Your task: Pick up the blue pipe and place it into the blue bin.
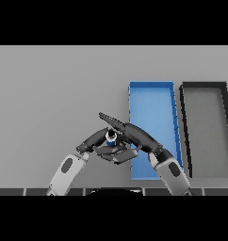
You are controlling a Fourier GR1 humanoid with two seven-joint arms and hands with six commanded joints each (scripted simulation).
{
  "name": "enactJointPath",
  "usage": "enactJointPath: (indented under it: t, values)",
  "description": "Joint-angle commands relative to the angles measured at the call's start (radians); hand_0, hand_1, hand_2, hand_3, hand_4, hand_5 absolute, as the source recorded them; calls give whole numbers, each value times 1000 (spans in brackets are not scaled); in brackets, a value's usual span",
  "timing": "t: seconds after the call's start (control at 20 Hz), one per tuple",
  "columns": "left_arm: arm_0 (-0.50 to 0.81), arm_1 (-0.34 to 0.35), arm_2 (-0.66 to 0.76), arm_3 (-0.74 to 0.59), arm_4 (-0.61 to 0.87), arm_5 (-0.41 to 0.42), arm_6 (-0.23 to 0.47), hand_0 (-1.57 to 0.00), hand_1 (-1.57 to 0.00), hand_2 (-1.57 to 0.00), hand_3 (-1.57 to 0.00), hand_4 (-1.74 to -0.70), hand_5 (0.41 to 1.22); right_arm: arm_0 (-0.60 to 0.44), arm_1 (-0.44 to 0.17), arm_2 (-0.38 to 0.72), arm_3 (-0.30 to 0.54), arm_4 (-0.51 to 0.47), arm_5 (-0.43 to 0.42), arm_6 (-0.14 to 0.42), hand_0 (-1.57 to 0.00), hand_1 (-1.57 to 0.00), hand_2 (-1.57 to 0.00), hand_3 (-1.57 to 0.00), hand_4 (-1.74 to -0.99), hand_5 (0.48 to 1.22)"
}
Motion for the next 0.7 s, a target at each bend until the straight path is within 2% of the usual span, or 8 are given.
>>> enactJointPath:
  t: [0.0,0.1,0.2,0.3,0.35,0.5,0.6,0.65]
  values:
    - [8,-2,-3,4,-13,-1,-14,-1571,-1571,-1571,-1571,-1456,1221,-15,5,-1,21,-1,6,7,1,-32,-54,-6,-1215,513]
    - [20,-9,0,-1,-15,-4,15,-1571,-1571,-1571,-1571,-1515,1221,-38,18,-1,40,-22,18,16,-166,-241,-249,-143,-1255,519]
    - [23,-25,6,-13,1,-2,67,-1571,-1571,-1528,-1139,-1596,1221,-64,31,4,64,-18,24,25,-630,-652,-657,-504,-1383,523]
    - [29,-23,8,-15,-9,-5,56,-1571,-1571,-1544,-1207,-1648,1221,-78,47,11,89,2,20,8,-969,-983,-986,-789,-1496,555]
    - [23,-26,14,-15,-10,-8,47,-1571,-1571,-1549,-1228,-1667,1221,-81,62,8,109,-3,14,-15,-1089,-1101,-1103,-896,-1537,600]
    - [32,-28,12,-17,-24,-15,16,-1571,-1571,-1560,-1331,-1703,1221,-59,80,-2,104,-23,15,-54,-1324,-1330,-1331,-1225,-1481,869]
    - [30,-40,12,-23,-16,-20,19,-1571,-1571,-1549,-1372,-1717,1221,-60,85,11,97,12,16,-92,-1413,-1417,-1418,-1350,-1474,996]
    - [36,-33,15,-16,-18,-24,5,-1571,-1571,-1539,-1412,-1722,1221,-56,86,18,97,24,23,-75,-1445,-1448,-1448,-1394,-1477,1041]
